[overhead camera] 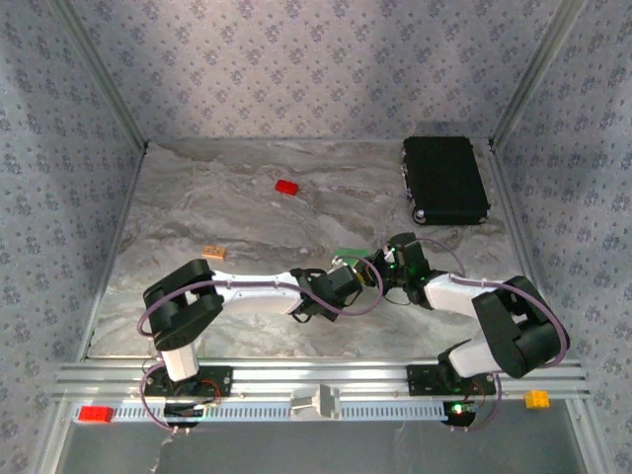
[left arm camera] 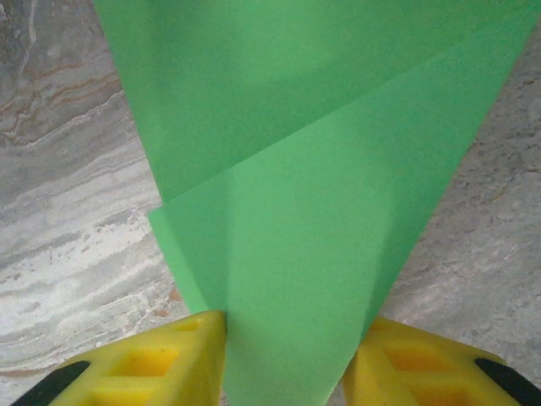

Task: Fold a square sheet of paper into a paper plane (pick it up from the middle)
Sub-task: Fold the wing for the fifth time at the center of the table.

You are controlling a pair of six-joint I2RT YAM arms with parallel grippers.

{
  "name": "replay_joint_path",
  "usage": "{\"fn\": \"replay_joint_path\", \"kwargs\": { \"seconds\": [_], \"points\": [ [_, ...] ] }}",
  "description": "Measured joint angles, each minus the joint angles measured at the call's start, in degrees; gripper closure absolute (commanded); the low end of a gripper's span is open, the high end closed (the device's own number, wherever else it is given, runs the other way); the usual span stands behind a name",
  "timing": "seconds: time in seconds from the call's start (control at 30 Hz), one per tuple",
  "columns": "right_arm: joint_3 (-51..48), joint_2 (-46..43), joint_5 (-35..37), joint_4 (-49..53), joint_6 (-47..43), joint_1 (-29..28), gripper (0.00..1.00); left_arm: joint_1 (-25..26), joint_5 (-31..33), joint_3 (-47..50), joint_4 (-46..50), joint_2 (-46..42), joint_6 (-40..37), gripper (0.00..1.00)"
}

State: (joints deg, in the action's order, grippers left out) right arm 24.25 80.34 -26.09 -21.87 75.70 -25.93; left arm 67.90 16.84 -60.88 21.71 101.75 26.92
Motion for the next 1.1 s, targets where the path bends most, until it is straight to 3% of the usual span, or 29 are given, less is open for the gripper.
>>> {"fn": "replay_joint_path", "kwargs": {
  "seconds": [0.7,0.9,1.1],
  "points": [
    [0.0,0.0,0.0,0.0,0.4,0.0,0.91,0.2,0.8,-0.2,0.2,0.0,-0.5,0.84],
    [0.0,0.0,0.0,0.3,0.4,0.1,0.82,0.2,0.8,-0.2,0.2,0.0,-0.5,0.92],
    [0.2,-3.3,0.7,5.8,-1.6,1.7,0.75,0.2,0.6,-0.2,0.2,0.0,-0.6,0.93]
  ]
}}
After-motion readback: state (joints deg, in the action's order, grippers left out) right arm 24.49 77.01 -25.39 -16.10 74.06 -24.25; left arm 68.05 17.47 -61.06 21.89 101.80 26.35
